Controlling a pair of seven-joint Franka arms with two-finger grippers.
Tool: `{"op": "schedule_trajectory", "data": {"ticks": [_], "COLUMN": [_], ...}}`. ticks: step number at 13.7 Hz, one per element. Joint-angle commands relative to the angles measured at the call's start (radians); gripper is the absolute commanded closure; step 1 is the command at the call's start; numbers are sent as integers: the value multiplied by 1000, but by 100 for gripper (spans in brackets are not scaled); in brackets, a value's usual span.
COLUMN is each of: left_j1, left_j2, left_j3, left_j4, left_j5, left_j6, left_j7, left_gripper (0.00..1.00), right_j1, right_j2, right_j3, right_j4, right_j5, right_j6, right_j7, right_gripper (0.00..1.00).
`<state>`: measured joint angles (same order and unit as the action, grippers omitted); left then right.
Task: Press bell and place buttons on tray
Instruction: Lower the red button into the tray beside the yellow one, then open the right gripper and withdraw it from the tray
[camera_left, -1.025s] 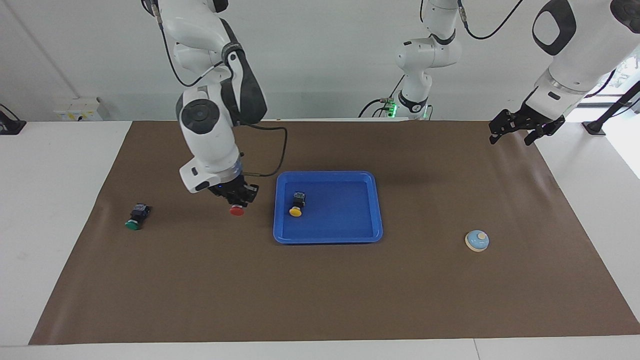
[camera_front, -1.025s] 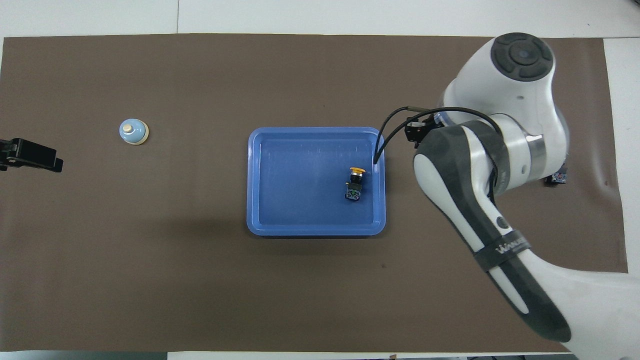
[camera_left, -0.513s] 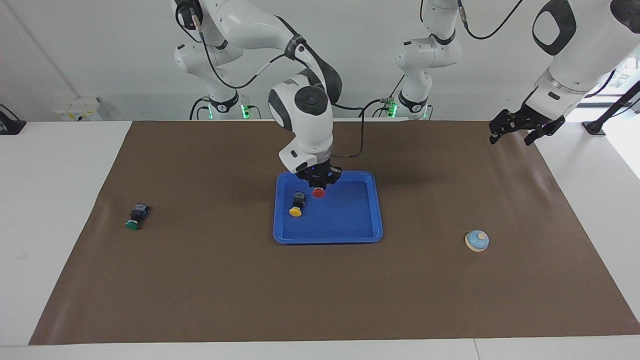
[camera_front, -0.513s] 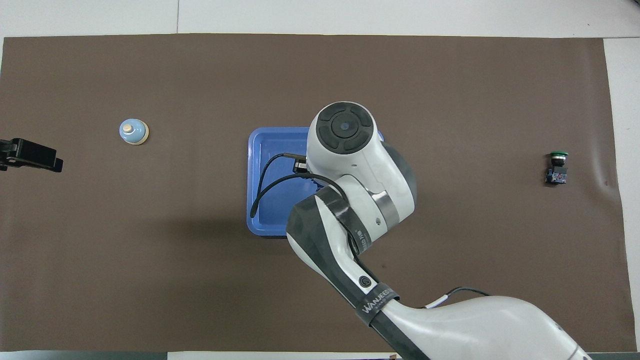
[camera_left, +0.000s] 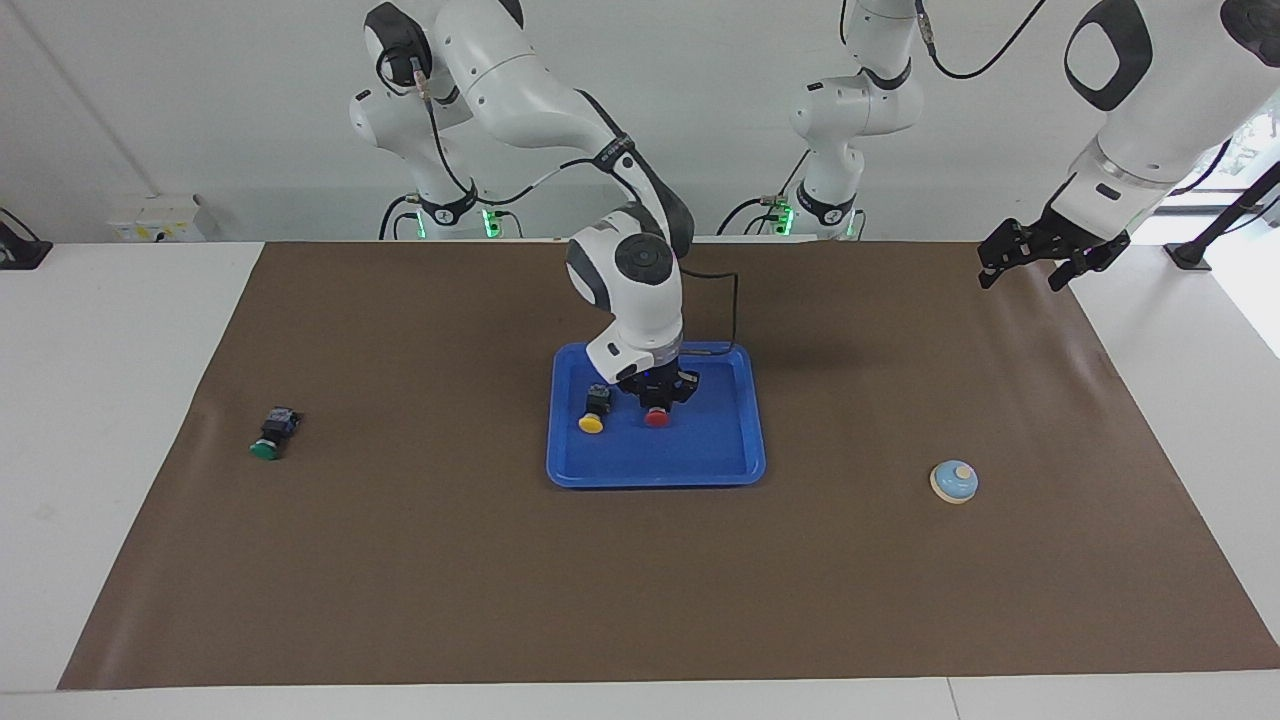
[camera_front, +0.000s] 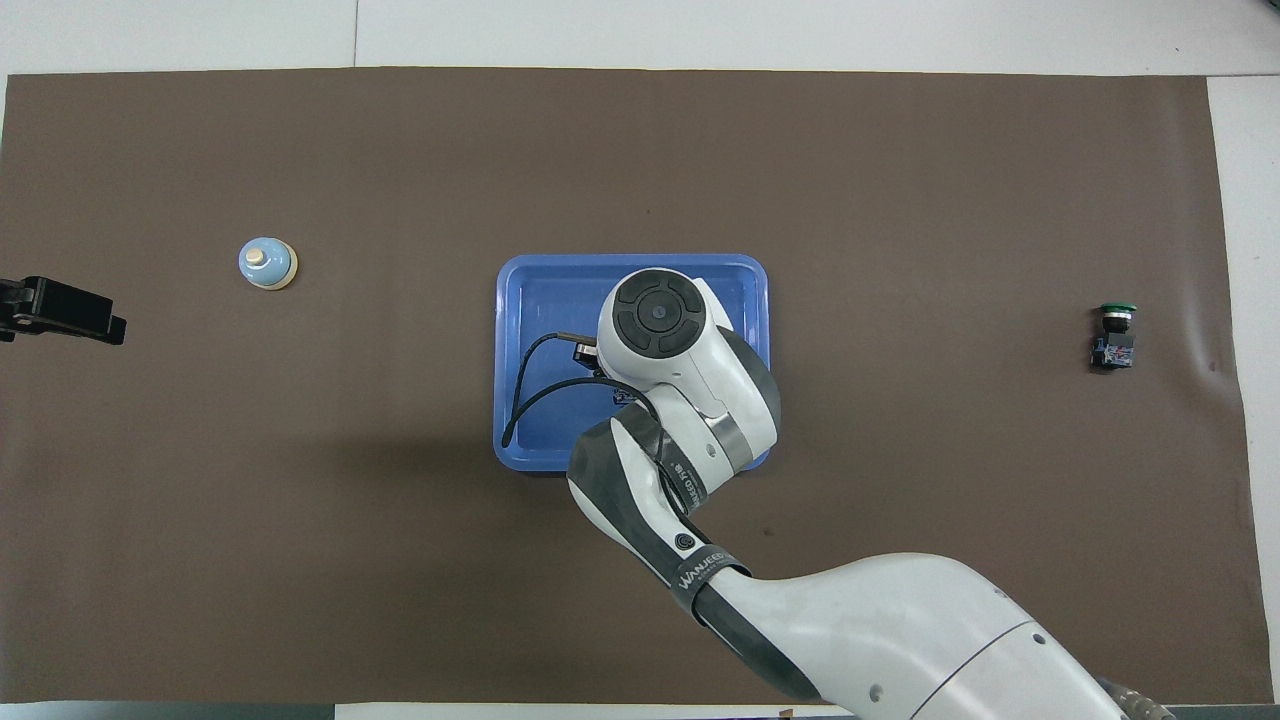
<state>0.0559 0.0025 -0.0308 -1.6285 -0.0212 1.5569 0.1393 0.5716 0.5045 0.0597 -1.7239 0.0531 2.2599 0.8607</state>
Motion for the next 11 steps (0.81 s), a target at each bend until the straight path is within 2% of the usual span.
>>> {"op": "schedule_trajectory", "data": {"ticks": [1,4,5,6,7,8,9,11], "left_j1": [1,1,1,1,1,1,1,1], "left_j2": [-3,-3,-3,-3,-3,-3,-3,-3], "left_j3": [3,3,3,3,3,3,3,3], "left_j4": [12,12,12,12,12,12,12,12], "left_j5": [1,1,1,1,1,1,1,1], "left_j6": [-15,-15,-15,-15,-15,-15,-15,-15], "left_j7": [10,10,10,10,10,10,10,10], "left_gripper": [0,0,0,0,0,0,0,0], "right_j1": [-7,-9,-9,-10,-13,-12,-9,-27], "right_j2": [-49,-49,-49,-49,-49,-49,-49,-60], "right_j3": [2,2,2,2,2,2,-1,-11], "right_j4": [-72,-72,-72,-69,-65,-56,-39,30], "right_j5": [7,8,8,8,8,8,10,8], "right_j6": [52,49,49,46,34,21,1,-115], "right_j7": [-23,-9,-3,1,8,27,49,51], "right_gripper": [100,100,83,38,31,5,0,0]}}
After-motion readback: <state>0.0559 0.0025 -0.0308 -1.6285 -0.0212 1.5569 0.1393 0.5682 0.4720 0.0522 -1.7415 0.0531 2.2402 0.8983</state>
